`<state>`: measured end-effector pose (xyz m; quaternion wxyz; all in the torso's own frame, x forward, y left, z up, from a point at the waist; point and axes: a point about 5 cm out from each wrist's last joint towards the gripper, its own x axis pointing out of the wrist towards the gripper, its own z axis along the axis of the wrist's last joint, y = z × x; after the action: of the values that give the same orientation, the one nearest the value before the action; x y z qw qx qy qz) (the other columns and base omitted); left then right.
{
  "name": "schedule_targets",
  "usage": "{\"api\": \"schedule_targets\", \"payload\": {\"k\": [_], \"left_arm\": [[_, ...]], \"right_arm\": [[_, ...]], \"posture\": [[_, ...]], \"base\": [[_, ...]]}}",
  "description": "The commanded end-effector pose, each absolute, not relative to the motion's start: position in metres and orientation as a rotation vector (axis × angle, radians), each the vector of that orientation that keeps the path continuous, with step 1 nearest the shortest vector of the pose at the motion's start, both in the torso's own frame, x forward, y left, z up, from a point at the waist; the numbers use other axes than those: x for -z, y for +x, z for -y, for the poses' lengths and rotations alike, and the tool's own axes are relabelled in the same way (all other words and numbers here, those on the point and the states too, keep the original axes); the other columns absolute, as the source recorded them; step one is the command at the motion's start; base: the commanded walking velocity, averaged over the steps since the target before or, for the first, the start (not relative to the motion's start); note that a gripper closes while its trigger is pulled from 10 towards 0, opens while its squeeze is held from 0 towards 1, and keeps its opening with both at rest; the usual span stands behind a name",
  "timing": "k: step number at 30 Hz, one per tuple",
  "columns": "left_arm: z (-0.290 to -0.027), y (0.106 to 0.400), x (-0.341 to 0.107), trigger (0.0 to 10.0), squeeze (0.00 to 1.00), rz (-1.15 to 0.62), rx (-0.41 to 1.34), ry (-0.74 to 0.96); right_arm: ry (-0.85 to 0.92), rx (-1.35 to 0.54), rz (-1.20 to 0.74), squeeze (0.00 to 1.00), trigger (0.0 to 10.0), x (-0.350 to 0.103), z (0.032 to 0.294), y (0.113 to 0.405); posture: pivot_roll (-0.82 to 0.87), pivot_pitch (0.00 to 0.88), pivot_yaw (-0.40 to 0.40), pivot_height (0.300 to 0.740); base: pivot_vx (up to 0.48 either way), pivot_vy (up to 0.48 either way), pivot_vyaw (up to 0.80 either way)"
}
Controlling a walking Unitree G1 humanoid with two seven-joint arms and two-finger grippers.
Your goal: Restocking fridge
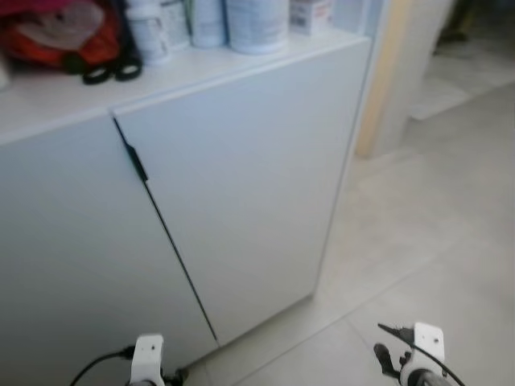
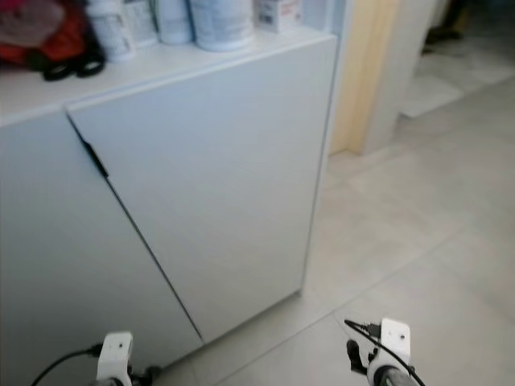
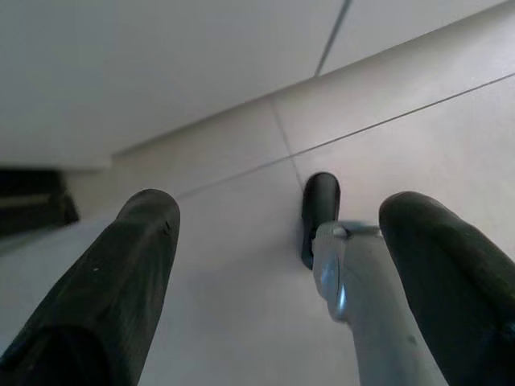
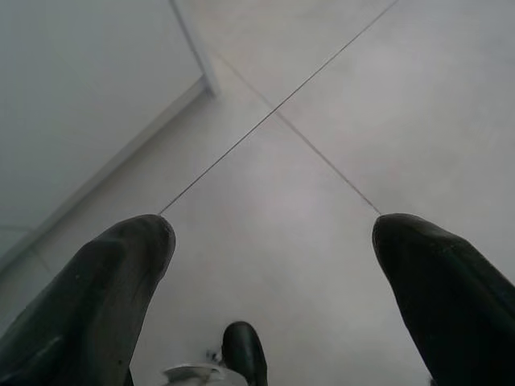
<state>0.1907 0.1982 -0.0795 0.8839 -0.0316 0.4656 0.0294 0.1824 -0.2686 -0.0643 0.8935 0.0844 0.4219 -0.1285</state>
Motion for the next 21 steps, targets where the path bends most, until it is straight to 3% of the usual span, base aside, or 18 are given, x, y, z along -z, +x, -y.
{"api": "schedule_targets", "payload": {"k": [1,11,21], "left_arm": [[-0.2029,0.1884,0.0800,10.0,0.00,-0.980,-0.073,-0.060],[-0.1981,0.1886,0.0807,10.0,0.00,-0.981,-0.074,-0.078],[-0.1985,0.1878,0.0814,10.0,0.00,-0.995,-0.082,-0.077]], "right_arm": [[0.178,0.259,-0.884,0.00,10.0,0.0655,0.2651,0.1827],[0.171,0.242,-0.891,0.00,10.0,0.0640,0.2694,0.1825],[0.189,0.256,-0.892,0.00,10.0,0.0643,0.2695,0.1822]], "posture": [[-0.17,0.020,0.059,0.740],[-0.19,0.033,0.031,0.740],[-0.19,0.040,0.038,0.740]], "base": [[0.000,0.000,0.80],[0.000,0.000,0.78],[0.000,0.000,0.00]]}}
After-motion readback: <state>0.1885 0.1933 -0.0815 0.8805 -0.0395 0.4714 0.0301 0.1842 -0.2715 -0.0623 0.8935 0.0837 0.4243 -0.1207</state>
